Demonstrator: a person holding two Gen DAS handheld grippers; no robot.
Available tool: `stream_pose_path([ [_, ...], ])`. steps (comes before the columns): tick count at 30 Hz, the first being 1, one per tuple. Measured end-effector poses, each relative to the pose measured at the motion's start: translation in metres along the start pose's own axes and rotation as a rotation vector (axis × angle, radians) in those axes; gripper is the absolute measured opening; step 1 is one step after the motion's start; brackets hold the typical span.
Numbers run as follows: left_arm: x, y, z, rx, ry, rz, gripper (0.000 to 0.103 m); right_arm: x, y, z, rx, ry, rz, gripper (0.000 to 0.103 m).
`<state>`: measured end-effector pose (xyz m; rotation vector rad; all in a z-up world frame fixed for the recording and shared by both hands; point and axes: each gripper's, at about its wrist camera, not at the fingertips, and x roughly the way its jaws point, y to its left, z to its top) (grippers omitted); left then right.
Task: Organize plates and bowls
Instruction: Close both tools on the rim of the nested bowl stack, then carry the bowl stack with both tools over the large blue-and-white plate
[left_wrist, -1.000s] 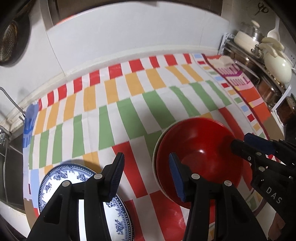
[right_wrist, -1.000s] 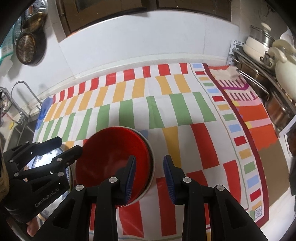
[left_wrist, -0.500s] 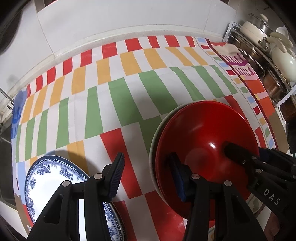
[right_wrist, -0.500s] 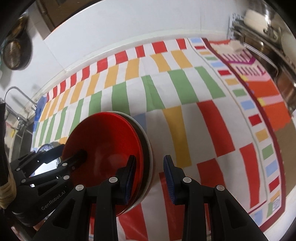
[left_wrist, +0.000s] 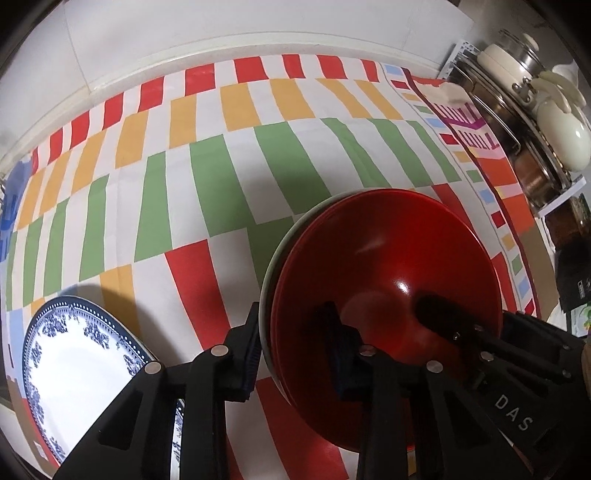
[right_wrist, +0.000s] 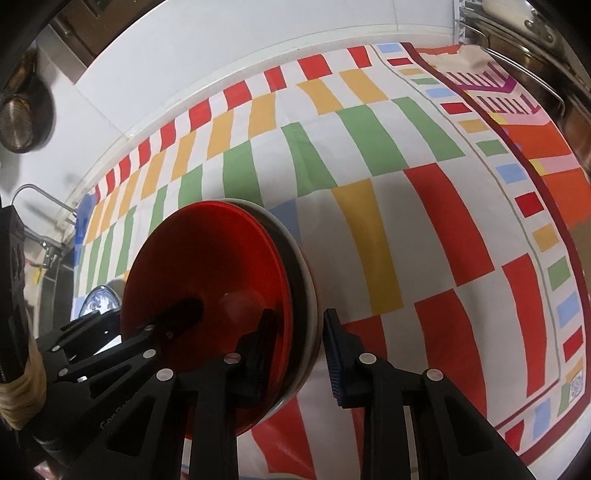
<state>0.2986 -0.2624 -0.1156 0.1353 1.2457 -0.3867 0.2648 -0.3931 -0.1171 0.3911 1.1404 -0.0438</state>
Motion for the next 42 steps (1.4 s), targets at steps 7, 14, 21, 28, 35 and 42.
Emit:
stream_pose_path([
  [7, -0.001, -0.001, -0.001, -0.018, 0.003, 0.015, 0.03, 0.0, 0.001, 0.001, 0.019, 0.01, -0.03, 0.024],
  [14, -0.006, 0.0, -0.002, -0.026, -0.007, 0.018, 0.03, -0.001, 0.001, 0.001, 0.034, 0.013, -0.043, 0.024],
  [21, -0.026, 0.009, -0.006, -0.031, -0.041, 0.019, 0.03, -0.01, 0.01, 0.001, 0.031, 0.003, -0.047, 0.024],
  [28, -0.054, 0.033, -0.017, -0.046, -0.082, 0.021, 0.03, -0.026, 0.032, -0.004, 0.009, -0.035, -0.038, 0.024],
  [35, -0.085, 0.061, -0.031, -0.058, -0.117, 0.036, 0.03, -0.043, 0.065, -0.014, -0.024, -0.084, -0.023, 0.024],
  [42, -0.105, 0.093, -0.049, -0.089, -0.134, 0.05, 0.03, -0.049, 0.099, -0.03, -0.051, -0.096, 0.002, 0.024],
])
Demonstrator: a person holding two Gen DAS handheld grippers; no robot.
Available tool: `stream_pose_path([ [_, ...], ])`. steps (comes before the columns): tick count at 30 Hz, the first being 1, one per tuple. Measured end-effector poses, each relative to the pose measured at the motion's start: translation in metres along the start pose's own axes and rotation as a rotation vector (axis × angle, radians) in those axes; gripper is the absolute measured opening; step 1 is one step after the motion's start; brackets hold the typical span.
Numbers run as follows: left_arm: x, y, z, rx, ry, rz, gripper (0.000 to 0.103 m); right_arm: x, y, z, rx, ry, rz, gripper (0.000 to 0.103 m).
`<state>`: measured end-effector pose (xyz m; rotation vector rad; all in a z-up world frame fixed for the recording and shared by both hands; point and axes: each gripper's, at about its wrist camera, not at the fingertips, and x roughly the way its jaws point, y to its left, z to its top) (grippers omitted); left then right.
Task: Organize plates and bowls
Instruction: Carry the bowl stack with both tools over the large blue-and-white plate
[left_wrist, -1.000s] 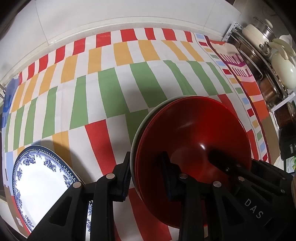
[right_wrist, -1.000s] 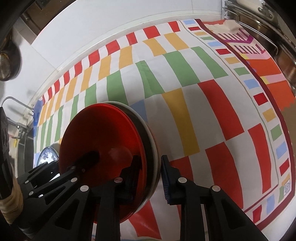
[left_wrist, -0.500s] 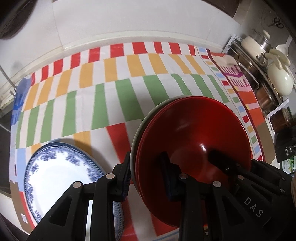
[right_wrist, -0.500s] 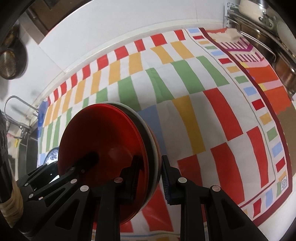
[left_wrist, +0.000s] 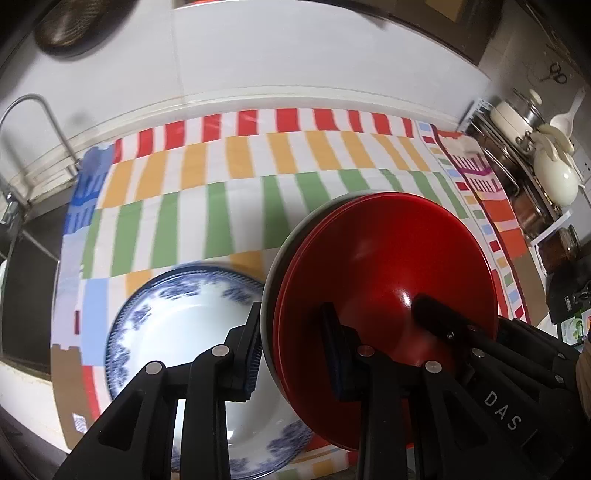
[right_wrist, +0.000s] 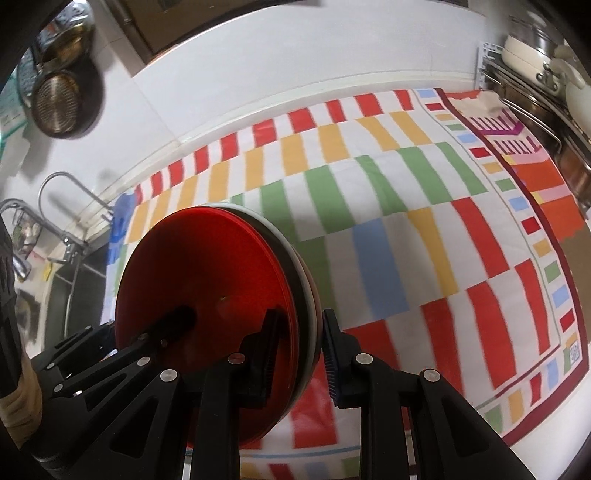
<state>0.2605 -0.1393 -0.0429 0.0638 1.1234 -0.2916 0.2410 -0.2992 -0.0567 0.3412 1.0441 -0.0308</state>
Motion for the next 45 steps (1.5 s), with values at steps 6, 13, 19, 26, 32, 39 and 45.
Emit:
stream_pose_path([
  [6, -0.015, 0.037, -0.014, -0.047, -0.007, 0.017, 0.03, 0.001, 0.034, -0.016, -0.037, 0.006, 0.024, 0.024],
  [13, -0.023, 0.072, -0.029, -0.094, -0.003, 0.028, 0.03, 0.006, 0.07, -0.03, -0.082, 0.019, 0.044, 0.024],
  [19, -0.021, 0.095, -0.04, -0.128, 0.019, 0.042, 0.03, 0.016, 0.095, -0.042, -0.108, 0.047, 0.06, 0.024],
  [26, -0.008, 0.112, -0.049, -0.151, 0.061, 0.057, 0.03, 0.039, 0.111, -0.053, -0.127, 0.097, 0.073, 0.024],
  [32, 0.003, 0.118, -0.052, -0.155, 0.091, 0.058, 0.03, 0.055, 0.115, -0.058, -0.131, 0.131, 0.069, 0.024],
  [39, 0.012, 0.12, -0.052, -0.158, 0.113, 0.061, 0.03, 0.066, 0.115, -0.059, -0.13, 0.156, 0.061, 0.024],
  [45, 0.018, 0.121, -0.052, -0.161, 0.127, 0.068, 0.03, 0.073, 0.116, -0.059, -0.129, 0.174, 0.061, 0.024],
])
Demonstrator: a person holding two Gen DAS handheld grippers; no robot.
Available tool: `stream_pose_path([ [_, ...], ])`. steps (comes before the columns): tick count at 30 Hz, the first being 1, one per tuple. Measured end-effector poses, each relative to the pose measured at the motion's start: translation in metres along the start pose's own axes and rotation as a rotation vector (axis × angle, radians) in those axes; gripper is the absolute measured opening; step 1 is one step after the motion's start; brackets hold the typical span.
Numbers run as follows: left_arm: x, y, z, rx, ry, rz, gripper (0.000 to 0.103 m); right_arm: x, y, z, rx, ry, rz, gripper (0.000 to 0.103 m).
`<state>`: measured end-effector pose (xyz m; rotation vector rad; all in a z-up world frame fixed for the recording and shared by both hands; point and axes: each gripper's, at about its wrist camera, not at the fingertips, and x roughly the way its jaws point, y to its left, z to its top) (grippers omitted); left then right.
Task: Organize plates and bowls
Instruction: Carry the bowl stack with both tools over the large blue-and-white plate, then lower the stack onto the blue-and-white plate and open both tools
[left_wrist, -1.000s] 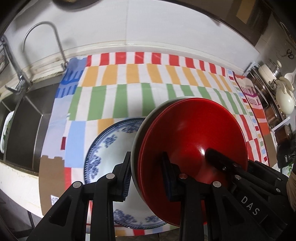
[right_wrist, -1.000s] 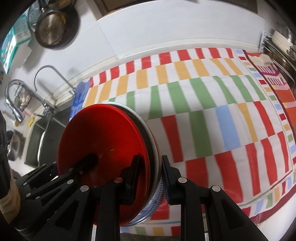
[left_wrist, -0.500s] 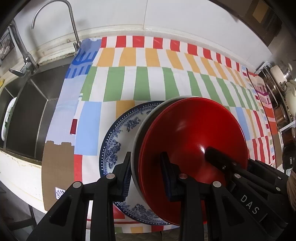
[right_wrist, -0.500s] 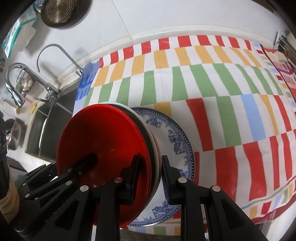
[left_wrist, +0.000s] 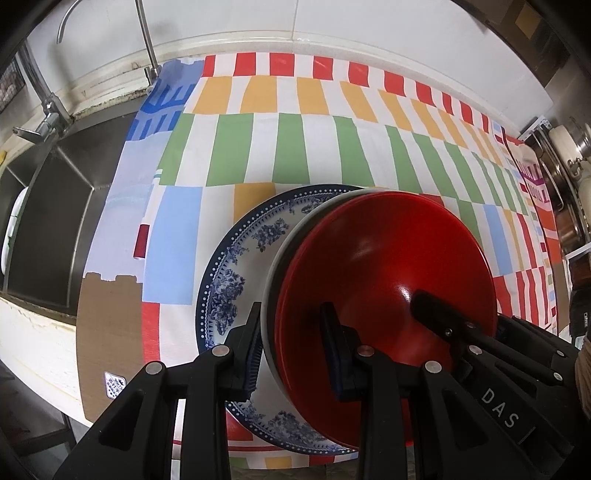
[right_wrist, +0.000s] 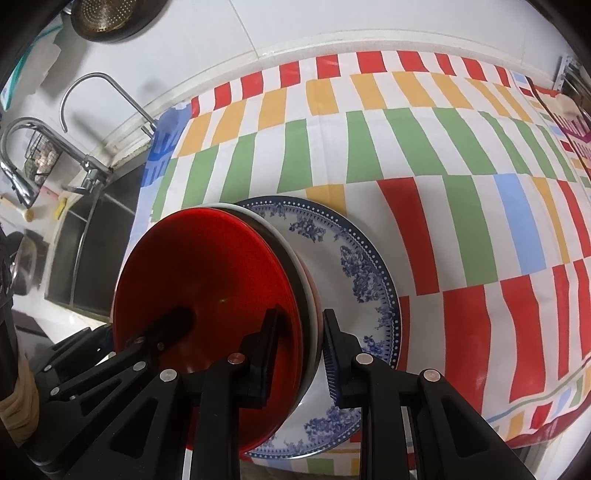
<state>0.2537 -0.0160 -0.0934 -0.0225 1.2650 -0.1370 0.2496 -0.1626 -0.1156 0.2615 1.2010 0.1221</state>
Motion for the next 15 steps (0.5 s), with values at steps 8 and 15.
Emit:
stream_pose_path([
  [8, 0.002, 0.0023, 0.0007, -0.005, 0.004, -0.002, 0.03, 0.0025, 0.0029, 0.0009, -0.015, -0.003, -0.005, 0.024],
  [15, 0.0042, 0.005, -0.0001, -0.01, 0.004, -0.026, 0.03, 0.0034, 0.0051, 0.0009, -0.02, -0.009, -0.005, 0.024],
])
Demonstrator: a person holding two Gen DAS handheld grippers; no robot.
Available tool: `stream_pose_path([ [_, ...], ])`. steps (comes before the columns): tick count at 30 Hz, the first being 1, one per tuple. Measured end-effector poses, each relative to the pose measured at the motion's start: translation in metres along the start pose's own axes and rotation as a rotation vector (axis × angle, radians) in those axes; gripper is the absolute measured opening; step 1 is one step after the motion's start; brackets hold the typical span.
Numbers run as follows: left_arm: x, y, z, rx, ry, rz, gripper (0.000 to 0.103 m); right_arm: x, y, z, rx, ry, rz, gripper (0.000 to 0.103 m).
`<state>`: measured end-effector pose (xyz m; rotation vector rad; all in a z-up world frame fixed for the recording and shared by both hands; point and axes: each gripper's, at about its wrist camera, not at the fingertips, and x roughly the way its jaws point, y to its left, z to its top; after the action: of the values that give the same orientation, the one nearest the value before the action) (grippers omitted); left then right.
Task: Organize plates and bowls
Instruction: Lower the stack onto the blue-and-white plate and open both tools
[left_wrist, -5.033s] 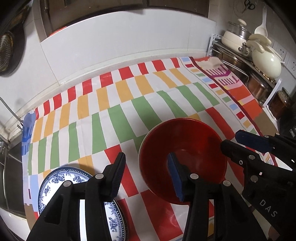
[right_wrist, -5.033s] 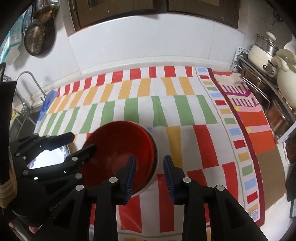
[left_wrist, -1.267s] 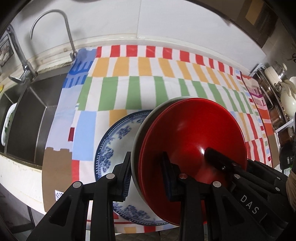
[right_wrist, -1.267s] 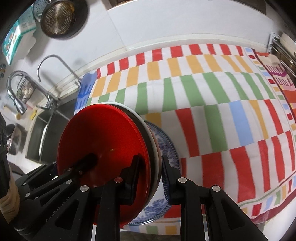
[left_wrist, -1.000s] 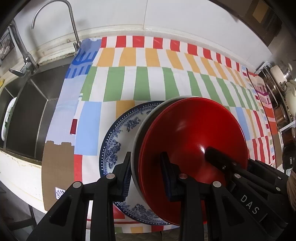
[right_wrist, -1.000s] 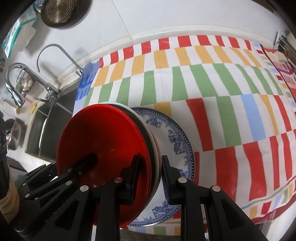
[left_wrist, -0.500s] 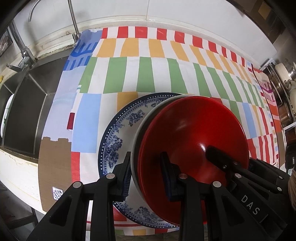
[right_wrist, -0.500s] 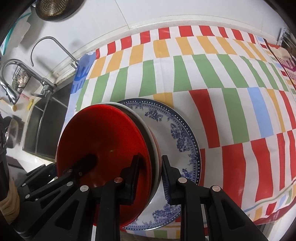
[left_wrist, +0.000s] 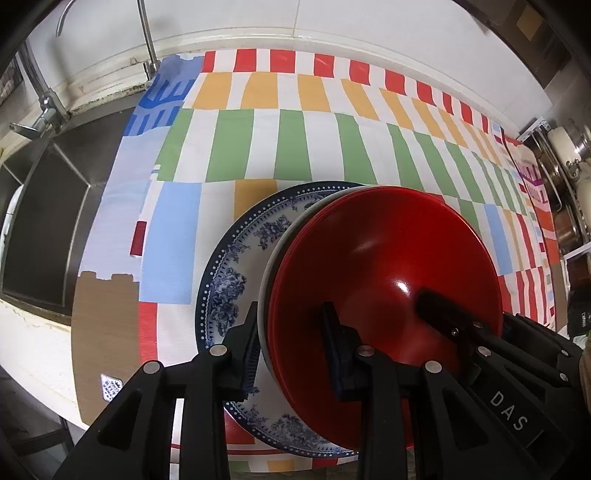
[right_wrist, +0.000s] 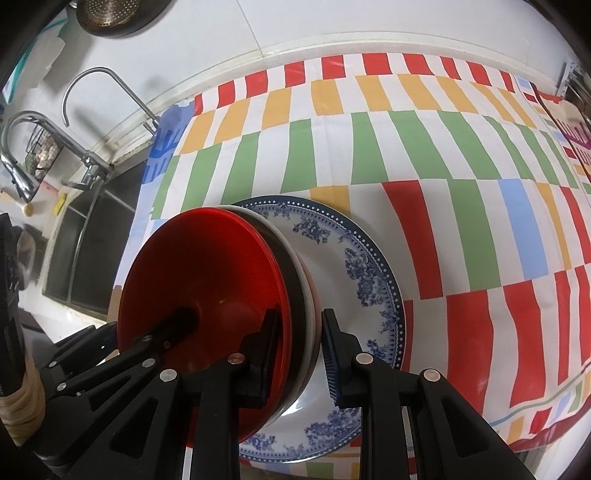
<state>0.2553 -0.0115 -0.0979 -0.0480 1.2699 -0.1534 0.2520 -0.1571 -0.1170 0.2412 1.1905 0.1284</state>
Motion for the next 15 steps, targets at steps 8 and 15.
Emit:
stream_pose_path([
  [8, -0.018, 0.004, -0.005, 0.021, -0.054, -0.039, 0.044, -0.011, -0.004, -0.004, 0.038, -0.056, 0.018, 0.029],
  [15, -0.064, 0.006, -0.026, 0.078, -0.215, -0.011, 0.06, -0.06, 0.004, -0.02, 0.012, -0.219, -0.033, 0.044],
])
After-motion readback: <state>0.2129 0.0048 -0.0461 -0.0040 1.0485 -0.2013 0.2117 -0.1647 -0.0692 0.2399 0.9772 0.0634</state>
